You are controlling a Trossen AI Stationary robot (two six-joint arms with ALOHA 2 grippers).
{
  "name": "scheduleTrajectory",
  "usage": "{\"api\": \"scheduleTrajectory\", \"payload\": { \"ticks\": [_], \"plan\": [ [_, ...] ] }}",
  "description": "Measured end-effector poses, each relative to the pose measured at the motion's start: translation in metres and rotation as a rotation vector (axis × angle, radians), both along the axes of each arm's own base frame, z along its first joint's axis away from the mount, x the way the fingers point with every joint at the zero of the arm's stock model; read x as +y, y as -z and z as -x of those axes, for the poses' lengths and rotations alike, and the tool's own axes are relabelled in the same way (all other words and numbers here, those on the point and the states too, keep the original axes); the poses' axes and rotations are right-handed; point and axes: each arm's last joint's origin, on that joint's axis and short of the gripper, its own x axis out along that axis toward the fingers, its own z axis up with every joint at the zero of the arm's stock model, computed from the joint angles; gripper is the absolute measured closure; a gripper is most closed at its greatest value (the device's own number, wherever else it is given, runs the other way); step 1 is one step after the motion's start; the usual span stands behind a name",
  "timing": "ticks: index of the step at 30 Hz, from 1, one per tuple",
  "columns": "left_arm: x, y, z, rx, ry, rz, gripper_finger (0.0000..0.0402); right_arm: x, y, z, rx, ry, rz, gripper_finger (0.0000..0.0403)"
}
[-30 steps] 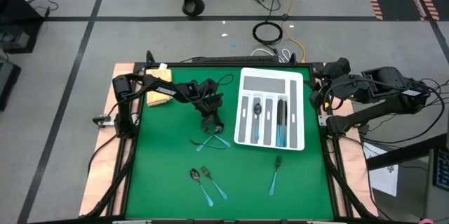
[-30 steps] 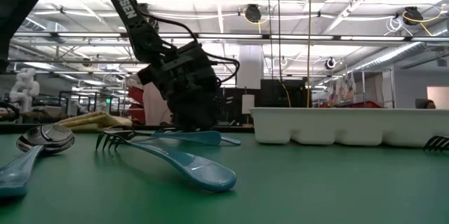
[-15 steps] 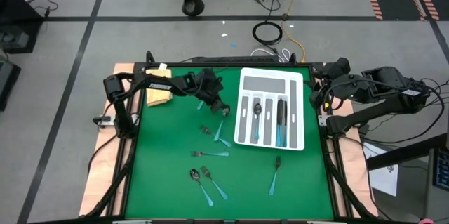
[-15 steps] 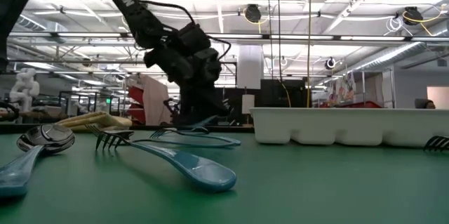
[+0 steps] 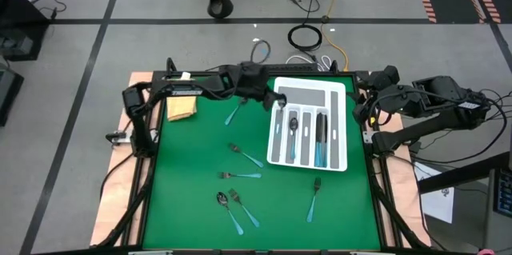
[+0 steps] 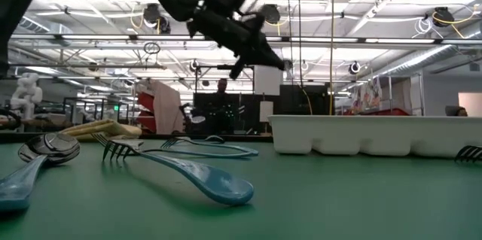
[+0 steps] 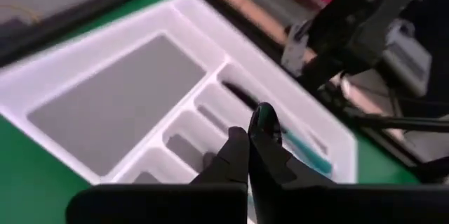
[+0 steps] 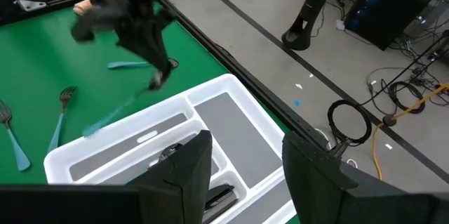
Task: Sort silverware
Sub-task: Put the blue spoon into the silverware tray with the other blue spoon, then put the blue spoon into the silverware tray with the other blue spoons
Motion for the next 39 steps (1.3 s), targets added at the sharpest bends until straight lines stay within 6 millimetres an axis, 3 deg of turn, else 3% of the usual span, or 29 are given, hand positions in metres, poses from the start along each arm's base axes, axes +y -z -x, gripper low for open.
{"api": "scheduleTrajectory", "payload": {
  "ticks": [10, 22, 39],
  "plan": [
    [-0.016, 0.051, -0.046, 0.023, -0.027, 0.02, 0.0401, 0.0, 0.0, 0.0, 0.008, -0.008, 0.006, 0.0243],
    [-0.027, 0.101, -0.065, 0.104, -0.003, 0.09, 0.0401, 0.0, 0.0, 0.0, 0.008, -0.008, 0.006, 0.0243],
    [-0.015, 0.097, -0.064, 0.055, 0.106, 0.05, 0.0294, 0.0, 0.001, 0.001, 0.023, -0.013, 0.006, 0.0243]
  ]
}}
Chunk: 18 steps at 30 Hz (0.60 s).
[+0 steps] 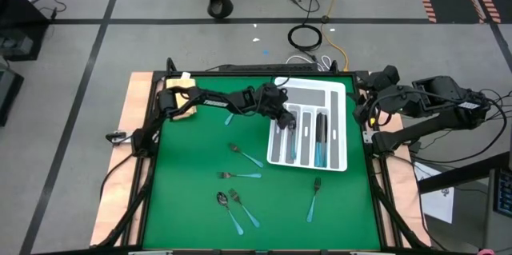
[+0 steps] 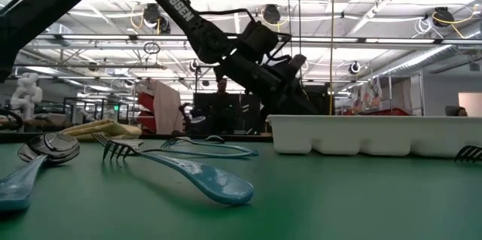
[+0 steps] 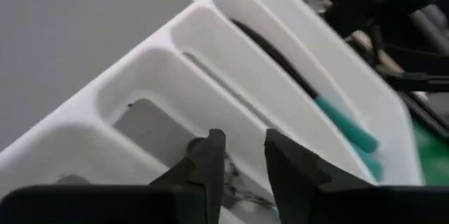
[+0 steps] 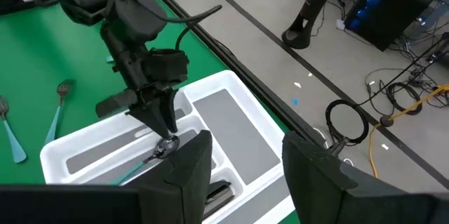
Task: Sort silverware
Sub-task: Put the blue spoon into the silverware tray with the other blue spoons
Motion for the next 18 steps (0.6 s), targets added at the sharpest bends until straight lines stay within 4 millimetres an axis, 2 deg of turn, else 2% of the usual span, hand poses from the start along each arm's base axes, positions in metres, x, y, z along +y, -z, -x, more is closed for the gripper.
{"api": "scheduleTrajectory", "payload": {
  "ticks": [3, 6, 9, 13, 15, 18],
  "plan": [
    [0.005, -0.022, -0.002, -0.051, 0.046, 0.063, 0.0289, 0.0, 0.0, 0.001, 0.011, -0.004, 0.005, 0.0243],
    [0.006, -0.062, 0.002, -0.11, 0.141, 0.057, 0.0288, 0.0, 0.0, 0.001, 0.019, -0.01, 0.011, 0.0243],
    [-0.005, -0.106, 0.016, -0.088, 0.209, -0.061, 0.0288, 0.0, 0.001, 0.001, 0.021, -0.011, 0.012, 0.0243],
    [-0.04, -0.148, 0.048, 0.056, 0.248, -0.227, 0.0288, 0.0, 0.001, 0.001, 0.027, -0.013, 0.015, 0.0243],
    [-0.063, -0.158, 0.064, 0.169, 0.294, -0.297, 0.0288, 0.0, 0.001, 0.001, 0.03, -0.016, 0.012, 0.0243],
    [-0.104, -0.162, 0.082, 0.313, 0.396, -0.327, 0.0288, 0.0, 0.001, 0.001, 0.044, -0.038, 0.008, 0.0243]
  ]
}}
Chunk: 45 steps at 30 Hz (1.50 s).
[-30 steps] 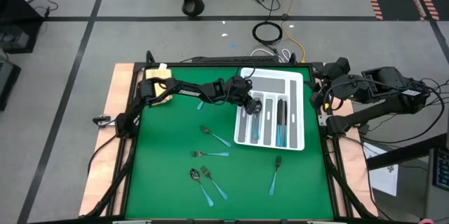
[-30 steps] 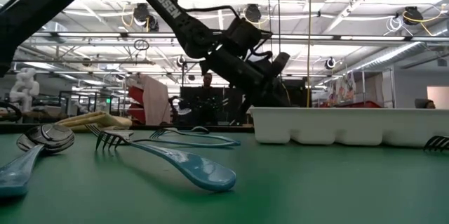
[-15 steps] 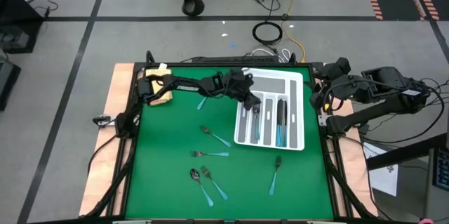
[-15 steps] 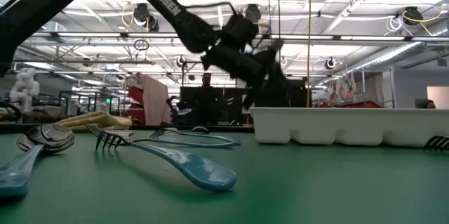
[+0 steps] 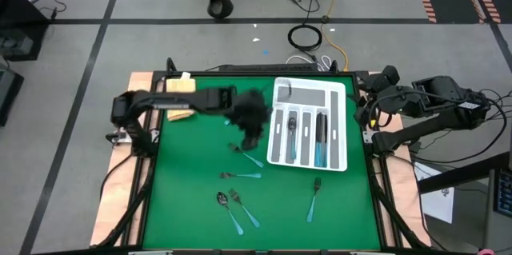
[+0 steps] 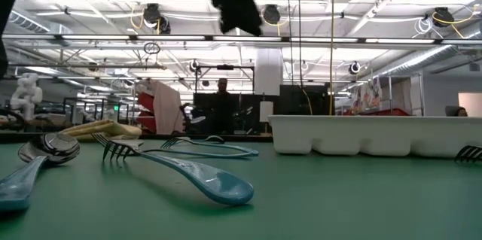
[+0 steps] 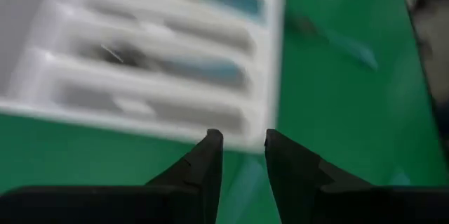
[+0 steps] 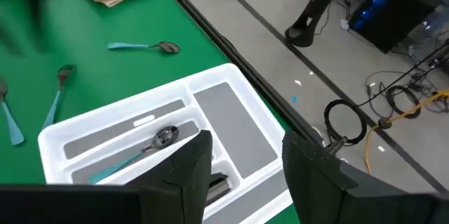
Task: Sort silverware
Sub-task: Put the blue spoon into the silverware tray with the other blue spoons
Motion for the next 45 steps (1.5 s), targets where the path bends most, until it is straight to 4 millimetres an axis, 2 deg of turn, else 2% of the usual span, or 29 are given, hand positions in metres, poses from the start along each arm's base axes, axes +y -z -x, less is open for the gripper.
{"api": "scheduleTrajectory", "payload": {
  "ticks": [3, 8, 11, 20, 25, 28, 32, 40, 45],
  "plan": [
    [-0.037, 0.004, 0.008, 0.109, 0.009, 0.041, 0.0288, 0.0, 0.0, 0.0, 0.007, -0.011, 0.004, 0.0243],
    [-0.087, 0.034, 0.022, 0.224, -0.287, 0.001, 0.0288, 0.001, 0.001, 0.0, 0.015, -0.043, -0.028, 0.0243],
    [-0.112, 0.048, 0.038, 0.202, -0.514, 0.044, 0.0288, 0.002, 0.001, -0.001, 0.023, -0.071, -0.045, 0.0243],
    [-0.172, 0.071, 0.122, 0.087, -1.014, 0.309, 0.0288, 0.003, 0.001, -0.001, 0.032, -0.093, -0.054, 0.0243],
    [-0.199, 0.097, 0.161, 0.097, -1.158, 0.411, 0.0288, 0.003, 0.004, -0.002, 0.041, -0.093, -0.053, 0.0243],
    [-0.214, 0.109, 0.177, 0.096, -1.2, 0.485, 0.0288, 0.003, 0.008, -0.004, 0.054, -0.092, -0.053, 0.0243],
    [-0.222, 0.122, 0.182, 0.093, -1.131, 0.556, 0.0288, 0.003, 0.012, -0.006, 0.063, -0.092, -0.052, 0.0243],
    [-0.211, 0.142, 0.188, 0.082, -1.132, 0.501, 0.0288, 0.004, 0.012, -0.009, 0.043, -0.094, -0.055, 0.0243],
    [-0.213, 0.151, 0.186, 0.062, -1.105, 0.516, 0.0288, 0.004, 0.012, -0.01, 0.032, -0.089, -0.063, 0.0243]
  ]
}}
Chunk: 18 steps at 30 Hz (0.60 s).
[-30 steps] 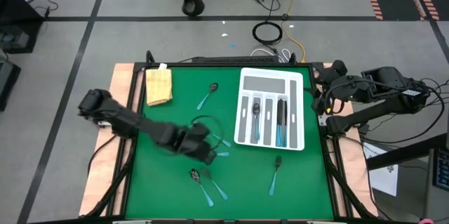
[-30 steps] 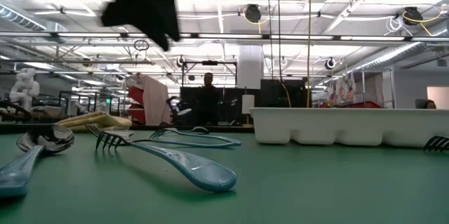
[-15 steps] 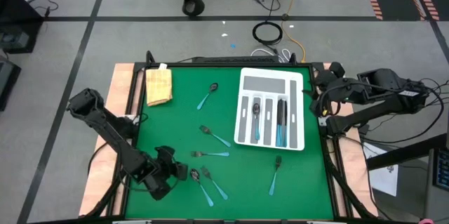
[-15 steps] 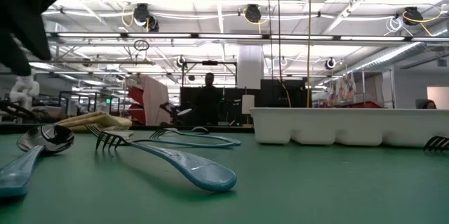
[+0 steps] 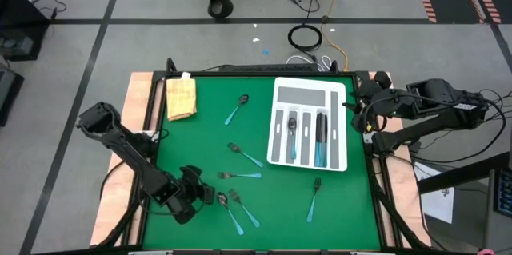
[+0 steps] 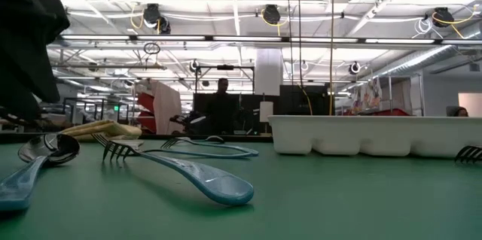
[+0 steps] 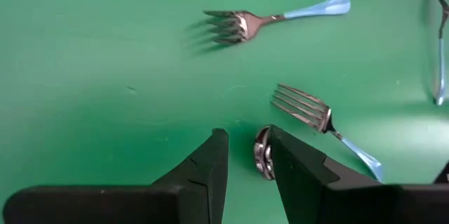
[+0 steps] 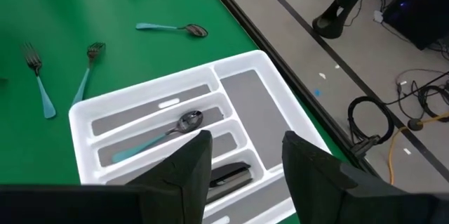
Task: Sort silverware
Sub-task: Put the blue spoon into the silverware tray with the other blue spoons
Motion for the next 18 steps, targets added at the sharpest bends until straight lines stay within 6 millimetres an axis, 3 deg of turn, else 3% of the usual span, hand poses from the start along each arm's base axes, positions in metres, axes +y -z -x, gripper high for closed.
{"api": "scheduleTrajectory", "payload": {
  "ticks": [15, 18],
  "plan": [
    [-0.023, 0.048, -0.024, -0.09, 0.001, 0.001, 0.0288, 0.0, -0.002, -0.002, -0.036, -0.001, -0.004, 0.0243],
    [-0.025, 0.055, -0.026, -0.096, 0.004, -0.008, 0.0306, 0.0, -0.002, -0.003, -0.036, -0.001, -0.003, 0.0243]
  ]
}}
